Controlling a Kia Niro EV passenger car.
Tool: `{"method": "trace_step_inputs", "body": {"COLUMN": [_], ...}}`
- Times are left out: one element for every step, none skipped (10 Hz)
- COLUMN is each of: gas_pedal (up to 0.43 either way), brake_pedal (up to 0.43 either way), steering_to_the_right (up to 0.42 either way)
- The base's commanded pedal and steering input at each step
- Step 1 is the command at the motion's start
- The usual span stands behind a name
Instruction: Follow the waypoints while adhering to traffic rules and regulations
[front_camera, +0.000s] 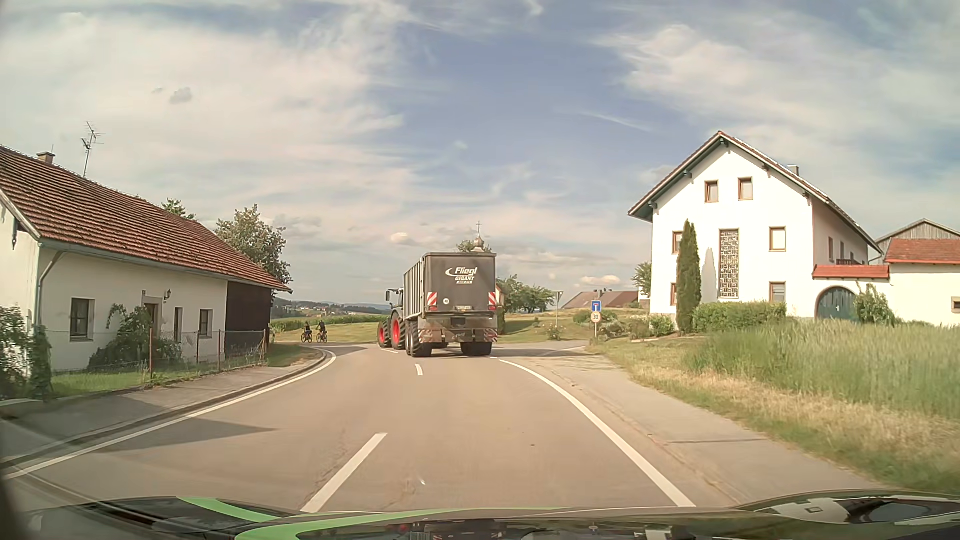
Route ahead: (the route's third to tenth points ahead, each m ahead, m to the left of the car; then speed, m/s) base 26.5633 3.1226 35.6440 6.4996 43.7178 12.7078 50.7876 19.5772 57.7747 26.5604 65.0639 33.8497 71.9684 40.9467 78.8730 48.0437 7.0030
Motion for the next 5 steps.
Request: {"method": "trace_step_inputs", "body": {"gas_pedal": [0.150,0.150,0.150,0.150,0.150], "brake_pedal": [0.000,0.000,0.000,0.000,0.000], "steering_to_the_right": [-0.014,-0.016,-0.016,-0.016,-0.016]}}
